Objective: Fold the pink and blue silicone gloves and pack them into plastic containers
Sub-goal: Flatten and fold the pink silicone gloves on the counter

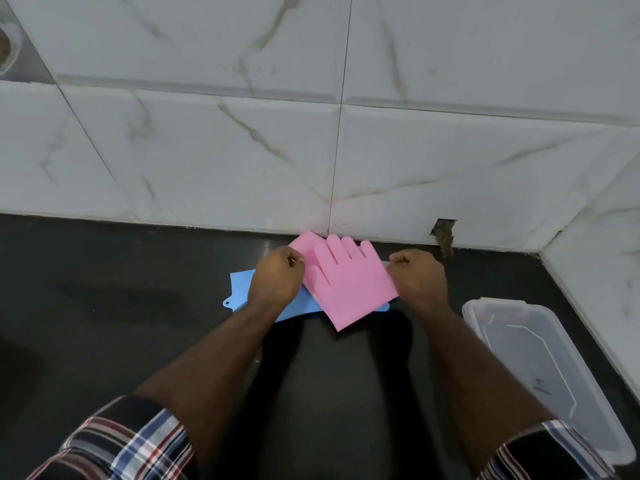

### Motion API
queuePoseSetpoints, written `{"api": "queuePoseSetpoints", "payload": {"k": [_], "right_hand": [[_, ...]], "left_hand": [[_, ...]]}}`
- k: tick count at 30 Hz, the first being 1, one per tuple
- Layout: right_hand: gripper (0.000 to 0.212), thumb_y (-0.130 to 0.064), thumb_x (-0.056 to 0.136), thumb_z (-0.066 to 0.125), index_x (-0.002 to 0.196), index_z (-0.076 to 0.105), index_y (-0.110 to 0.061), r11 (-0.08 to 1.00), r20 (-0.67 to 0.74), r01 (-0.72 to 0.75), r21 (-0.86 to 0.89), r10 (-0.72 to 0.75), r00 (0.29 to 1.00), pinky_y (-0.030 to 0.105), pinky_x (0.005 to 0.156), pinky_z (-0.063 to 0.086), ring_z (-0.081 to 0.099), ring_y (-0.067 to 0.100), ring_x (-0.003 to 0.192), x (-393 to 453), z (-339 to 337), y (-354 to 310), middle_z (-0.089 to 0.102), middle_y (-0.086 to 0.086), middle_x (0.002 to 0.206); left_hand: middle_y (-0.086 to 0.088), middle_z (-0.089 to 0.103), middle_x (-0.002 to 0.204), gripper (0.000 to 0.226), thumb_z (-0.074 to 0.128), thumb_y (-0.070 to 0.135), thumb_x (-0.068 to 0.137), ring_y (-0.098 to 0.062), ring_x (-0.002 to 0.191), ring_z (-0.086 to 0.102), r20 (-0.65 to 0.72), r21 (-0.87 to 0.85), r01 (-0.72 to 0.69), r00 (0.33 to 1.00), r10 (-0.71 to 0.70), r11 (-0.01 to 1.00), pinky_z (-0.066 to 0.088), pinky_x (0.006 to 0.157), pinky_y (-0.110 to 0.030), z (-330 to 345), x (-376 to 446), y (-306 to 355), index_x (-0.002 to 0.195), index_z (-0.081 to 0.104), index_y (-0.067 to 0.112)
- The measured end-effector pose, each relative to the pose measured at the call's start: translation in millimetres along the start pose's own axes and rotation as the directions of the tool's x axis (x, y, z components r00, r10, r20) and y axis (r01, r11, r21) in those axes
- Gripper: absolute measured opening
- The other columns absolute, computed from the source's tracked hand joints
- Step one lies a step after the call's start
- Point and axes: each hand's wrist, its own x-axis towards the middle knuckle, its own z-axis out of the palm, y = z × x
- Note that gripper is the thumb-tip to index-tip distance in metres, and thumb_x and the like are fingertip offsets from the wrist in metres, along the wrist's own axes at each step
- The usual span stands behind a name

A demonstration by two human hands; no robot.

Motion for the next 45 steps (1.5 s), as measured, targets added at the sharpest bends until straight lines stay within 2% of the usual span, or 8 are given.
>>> {"api": "queuePoseSetpoints", "payload": {"k": [13,17,24,28,33,37,43,45], "right_hand": [[0.011,-0.021,0.081,0.072,0.09,0.07,-0.018,0.998,0.139,0.009,-0.054,-0.001,0.99,0.028,0.073,0.046,0.061,0.016,0.083,3,1,-4,0.071,0.001,0.094],[0.025,-0.021,0.084,0.07,0.107,0.069,-0.012,0.985,0.17,0.041,-0.168,-0.012,0.985,0.033,0.08,0.049,0.061,0.019,0.09,-6,6,-8,0.07,0.005,0.104],[0.022,-0.006,0.073,0.08,0.093,0.073,-0.011,0.917,0.154,-0.174,0.358,0.125,0.98,0.038,0.087,0.054,0.064,0.023,0.096,-26,-17,-31,0.071,0.007,0.102],[0.029,-0.006,0.076,0.068,0.102,0.074,-0.019,0.94,-0.028,0.159,0.302,-0.158,0.987,0.027,0.084,0.053,0.063,0.006,0.078,-58,-44,-55,0.071,-0.007,0.084],[0.018,-0.028,0.08,0.077,0.098,0.078,-0.027,0.866,0.248,0.419,0.275,-0.485,0.839,0.006,0.074,0.046,0.065,-0.005,0.082,-103,-54,-67,0.073,-0.019,0.082],[0.008,-0.022,0.084,0.073,0.092,0.077,-0.024,0.914,0.157,0.308,0.264,-0.356,0.921,0.006,0.062,0.042,0.061,-0.006,0.064,-103,-60,-41,0.07,-0.014,0.075],[0.006,-0.021,0.087,0.072,0.086,0.071,-0.027,0.978,0.266,0.151,0.143,-0.185,0.946,0.016,0.06,0.044,0.064,0.005,0.065,-116,-51,-7,0.067,-0.009,0.066],[0.004,-0.021,0.086,0.072,0.089,0.073,-0.023,0.982,0.302,0.134,0.131,-0.169,0.938,0.02,0.066,0.046,0.065,0.008,0.069,-122,-47,-1,0.067,-0.009,0.066]], "left_hand": [[-0.001,0.07,0.099,0.016,0.062,0.017,0.094,-0.02,0.09,0.062,0.349,0.044,0.071,0.934,-0.082,0.996,0.052,0.088,-0.034,6,-15,3,0.102,0.073,0.009],[0.003,0.067,0.094,0.016,0.06,0.019,0.095,-0.014,0.08,0.059,0.365,-0.003,0.121,0.924,-0.111,0.993,0.048,0.072,-0.027,1,-27,6,0.103,0.072,0.011],[0.007,0.063,0.083,0.015,0.059,0.018,0.095,-0.017,0.077,0.06,0.314,-0.107,0.134,0.945,-0.094,0.985,0.044,0.062,-0.024,-22,-48,8,0.101,0.071,0.01],[0.008,0.063,0.087,0.012,0.059,0.016,0.095,-0.013,0.07,0.058,0.237,-0.223,0.151,0.967,-0.097,0.963,0.041,0.054,-0.02,-43,-53,10,0.098,0.069,0.011],[-0.003,0.068,0.092,0.012,0.059,0.014,0.092,-0.021,0.076,0.06,0.068,-0.248,0.133,0.99,-0.12,0.96,0.048,0.068,-0.028,-63,-58,5,0.094,0.071,0.011],[0.001,0.069,0.096,0.013,0.058,0.017,0.093,-0.024,0.09,0.063,0.014,-0.222,0.091,0.996,-0.09,0.971,0.053,0.091,-0.041,-68,-66,0,0.095,0.071,0.014],[0.0,0.071,0.093,0.017,0.055,0.027,0.095,-0.018,0.08,0.066,0.103,0.051,0.003,0.995,-0.008,0.999,0.05,0.068,-0.026,-54,-90,-6,0.097,0.068,0.016],[-0.003,0.068,0.117,0.029,0.058,0.029,0.096,-0.023,0.107,0.064,0.198,0.191,-0.034,0.98,-0.004,0.981,0.049,0.087,-0.032,-44,-97,-11,0.119,0.065,0.013]]}}
